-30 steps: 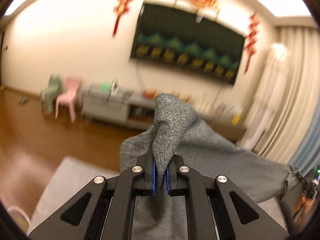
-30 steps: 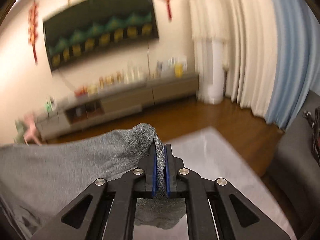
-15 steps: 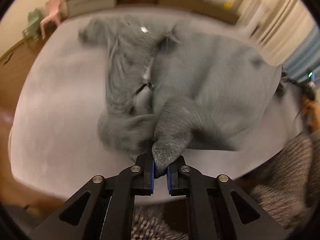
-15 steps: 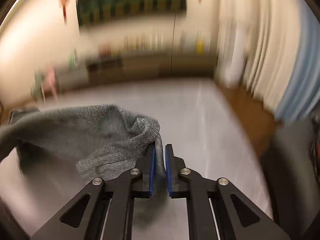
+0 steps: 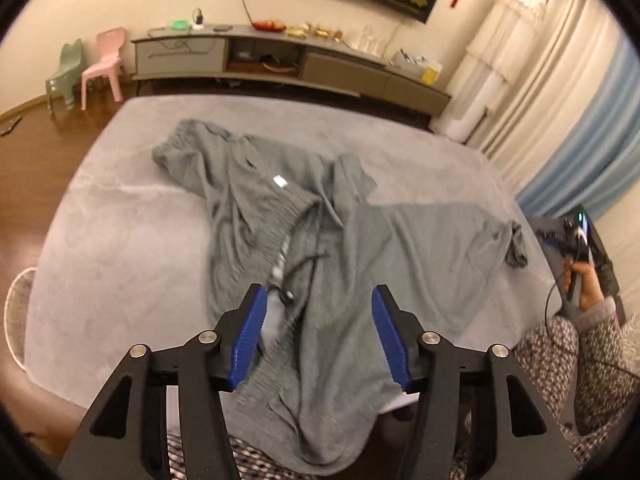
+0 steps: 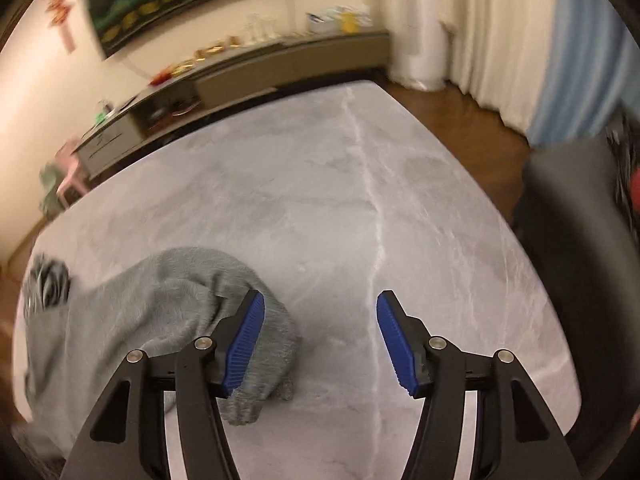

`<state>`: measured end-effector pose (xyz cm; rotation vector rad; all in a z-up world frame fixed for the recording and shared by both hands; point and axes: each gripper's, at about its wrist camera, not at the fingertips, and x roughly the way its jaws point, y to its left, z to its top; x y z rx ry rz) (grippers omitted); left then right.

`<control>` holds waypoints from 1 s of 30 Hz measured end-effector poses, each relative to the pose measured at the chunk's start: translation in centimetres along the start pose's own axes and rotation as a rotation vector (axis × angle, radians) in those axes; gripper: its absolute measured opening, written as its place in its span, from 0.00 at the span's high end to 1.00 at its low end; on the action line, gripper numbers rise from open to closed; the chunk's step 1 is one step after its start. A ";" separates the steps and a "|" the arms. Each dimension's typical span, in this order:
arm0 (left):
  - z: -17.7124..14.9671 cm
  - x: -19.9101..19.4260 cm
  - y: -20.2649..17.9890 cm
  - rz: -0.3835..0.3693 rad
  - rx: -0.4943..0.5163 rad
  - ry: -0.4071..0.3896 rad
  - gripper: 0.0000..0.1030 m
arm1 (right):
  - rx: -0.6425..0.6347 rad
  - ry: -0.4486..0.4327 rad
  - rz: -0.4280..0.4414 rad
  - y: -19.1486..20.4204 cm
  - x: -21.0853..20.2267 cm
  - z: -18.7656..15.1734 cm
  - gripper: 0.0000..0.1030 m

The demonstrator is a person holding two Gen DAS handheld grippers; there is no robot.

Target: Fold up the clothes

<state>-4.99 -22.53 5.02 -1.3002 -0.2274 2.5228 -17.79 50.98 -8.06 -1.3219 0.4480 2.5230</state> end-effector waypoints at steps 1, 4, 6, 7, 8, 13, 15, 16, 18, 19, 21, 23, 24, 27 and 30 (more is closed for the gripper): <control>0.3 0.2 0.2 0.003 -0.010 -0.004 0.39 | -0.008 0.020 0.001 0.0 0.7 -0.4 0.42; 1.4 2.0 0.5 0.014 -0.037 0.013 0.37 | -0.046 0.092 0.086 0.9 2.0 -1.3 0.40; 2.0 4.6 0.0 0.040 -0.039 0.033 0.37 | -0.078 0.114 0.146 2.4 2.6 -1.5 0.38; 2.3 6.2 -0.5 0.046 -0.029 0.042 0.37 | -0.098 0.125 0.174 3.3 2.7 -1.5 0.37; 2.7 7.8 -0.9 0.059 -0.015 0.050 0.37 | -0.132 0.140 0.186 4.3 2.9 -1.7 0.33; 4.2 17.8 -2.4 0.202 0.058 0.135 0.37 | -0.399 0.228 0.045 8.7 5.1 -2.8 0.65; 4.1 20.2 -1.7 0.259 0.067 0.164 0.37 | -0.566 0.145 -0.147 9.8 4.0 -2.4 0.84; 4.1 21.3 -1.4 0.288 0.072 0.179 0.37 | -0.649 0.098 -0.245 10.3 3.4 -2.2 0.85; 4.0 23.7 -0.6 0.345 0.080 0.208 0.37 | -0.778 -0.077 -0.368 10.9 0.2 -2.1 0.85; 3.9 24.6 -0.2 0.364 0.078 0.217 0.37 | -0.830 -0.159 -0.361 10.8 -2.0 -2.4 0.85; 3.6 24.5 1.5 0.345 0.021 0.214 0.37 | -0.886 -0.262 -0.339 9.4 -4.6 -3.5 0.80; 3.3 24.4 2.7 0.332 -0.022 0.211 0.37 | -0.924 -0.199 -0.357 6.4 -3.9 -5.2 0.53; 3.3 24.3 3.0 0.328 -0.034 0.207 0.37 | -0.933 -0.126 -0.363 5.0 -3.0 -5.9 0.38; 3.6 23.8 2.7 0.317 -0.034 0.181 0.37 | -0.823 0.035 -0.345 0.9 -1.4 -6.8 0.38; 4.0 23.4 2.4 0.306 -0.034 0.155 0.37 | -0.621 0.009 -0.197 -0.5 -3.5 -5.6 0.36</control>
